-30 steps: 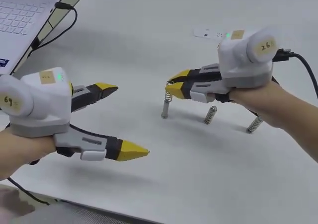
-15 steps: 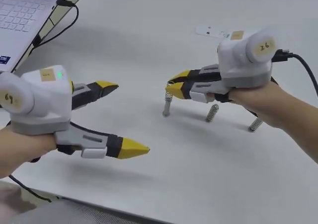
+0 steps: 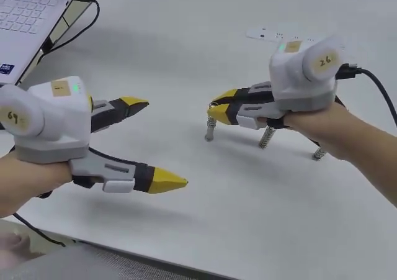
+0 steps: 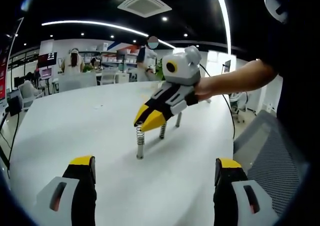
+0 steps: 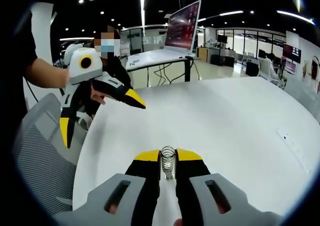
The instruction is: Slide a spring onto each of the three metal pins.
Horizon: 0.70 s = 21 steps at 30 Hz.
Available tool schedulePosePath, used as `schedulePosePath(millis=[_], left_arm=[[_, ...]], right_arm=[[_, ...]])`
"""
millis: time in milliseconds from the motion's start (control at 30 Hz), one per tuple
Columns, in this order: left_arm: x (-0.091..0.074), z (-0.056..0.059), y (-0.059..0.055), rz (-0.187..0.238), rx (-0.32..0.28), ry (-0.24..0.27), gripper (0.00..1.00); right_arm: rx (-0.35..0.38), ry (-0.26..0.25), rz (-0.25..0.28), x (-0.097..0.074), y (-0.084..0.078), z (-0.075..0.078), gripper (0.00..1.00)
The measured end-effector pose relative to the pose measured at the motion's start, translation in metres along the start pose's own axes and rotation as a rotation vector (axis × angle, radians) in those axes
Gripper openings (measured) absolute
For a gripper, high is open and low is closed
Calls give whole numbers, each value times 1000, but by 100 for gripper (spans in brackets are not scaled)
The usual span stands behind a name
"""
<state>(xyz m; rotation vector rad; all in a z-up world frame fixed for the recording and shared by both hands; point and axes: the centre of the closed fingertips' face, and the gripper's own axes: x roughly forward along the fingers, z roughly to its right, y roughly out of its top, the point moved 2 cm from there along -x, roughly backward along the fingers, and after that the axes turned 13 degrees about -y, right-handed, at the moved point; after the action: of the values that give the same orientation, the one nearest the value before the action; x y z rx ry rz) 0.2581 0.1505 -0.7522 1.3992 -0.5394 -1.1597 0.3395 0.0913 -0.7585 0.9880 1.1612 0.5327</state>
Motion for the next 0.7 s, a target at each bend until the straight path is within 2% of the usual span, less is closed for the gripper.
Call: schedulePosePath(millis=[700], left_arm=[[0, -2, -1, -4, 0, 10, 98]], right_arm=[[-19, -10, -24, 4, -14, -2, 8]])
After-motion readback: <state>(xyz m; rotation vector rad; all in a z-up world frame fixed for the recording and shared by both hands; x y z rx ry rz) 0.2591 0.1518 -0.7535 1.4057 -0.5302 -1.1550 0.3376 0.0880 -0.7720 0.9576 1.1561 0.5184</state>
